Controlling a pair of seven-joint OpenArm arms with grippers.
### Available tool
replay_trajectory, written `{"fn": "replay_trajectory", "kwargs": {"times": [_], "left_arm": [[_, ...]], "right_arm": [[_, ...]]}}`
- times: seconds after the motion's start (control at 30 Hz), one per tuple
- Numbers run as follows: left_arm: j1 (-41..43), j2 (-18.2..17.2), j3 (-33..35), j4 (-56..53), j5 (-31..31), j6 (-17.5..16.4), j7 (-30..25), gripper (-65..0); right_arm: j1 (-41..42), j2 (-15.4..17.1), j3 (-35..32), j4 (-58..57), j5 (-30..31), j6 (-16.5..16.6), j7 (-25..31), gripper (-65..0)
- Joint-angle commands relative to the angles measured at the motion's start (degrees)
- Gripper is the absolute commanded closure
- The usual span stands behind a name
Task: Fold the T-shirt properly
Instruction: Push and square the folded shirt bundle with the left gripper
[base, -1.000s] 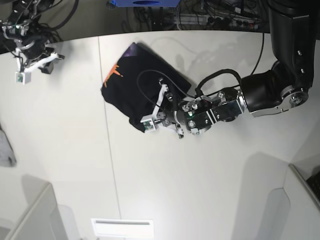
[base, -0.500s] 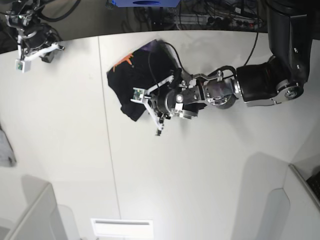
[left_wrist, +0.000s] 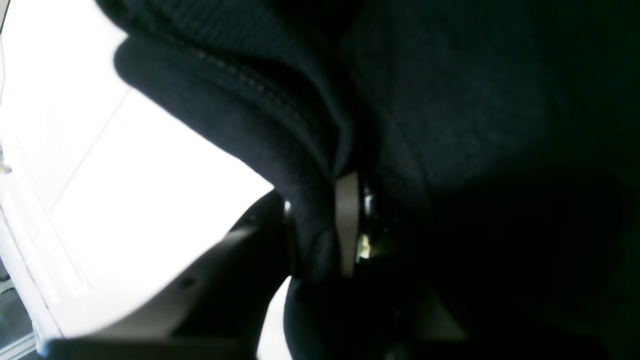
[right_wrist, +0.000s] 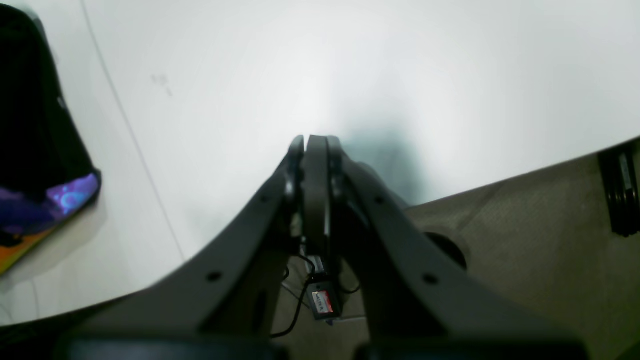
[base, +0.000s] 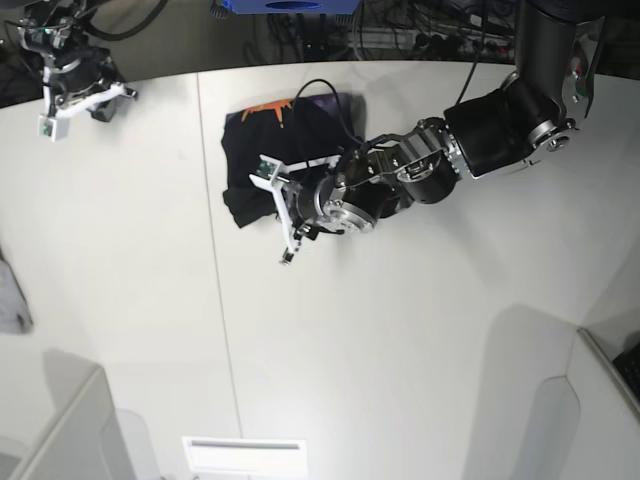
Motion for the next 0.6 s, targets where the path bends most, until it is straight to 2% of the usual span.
{"fn": "replay_trajectory", "kwargs": {"times": [0.0,0.13,0.23,0.57], "left_arm": [[-1.0,0.6,-0.2,0.2,0.0,-0.5,-0.7,0.0],[-1.7,1.4,-0.1,-1.3,0.0,-0.5,-1.8,0.0],[-2.4,3.3,-0.1,-3.0,0.0,-0.5,-1.8,0.0],[-2.2,4.6,0.0,-3.9,0.0,-0.5,-1.8,0.0]], "right_arm": [[0.0,0.5,0.4,0.7,0.0,0.0,0.9,0.0],[1.1,0.2,0.0,0.7,-6.1,0.0,0.9,0.0],[1.8,-1.4,0.0,0.7,-9.1,0.0,0.9,0.0],[2.4,-1.4,0.0,0.7,-9.1,0.0,0.9,0.0]]}}
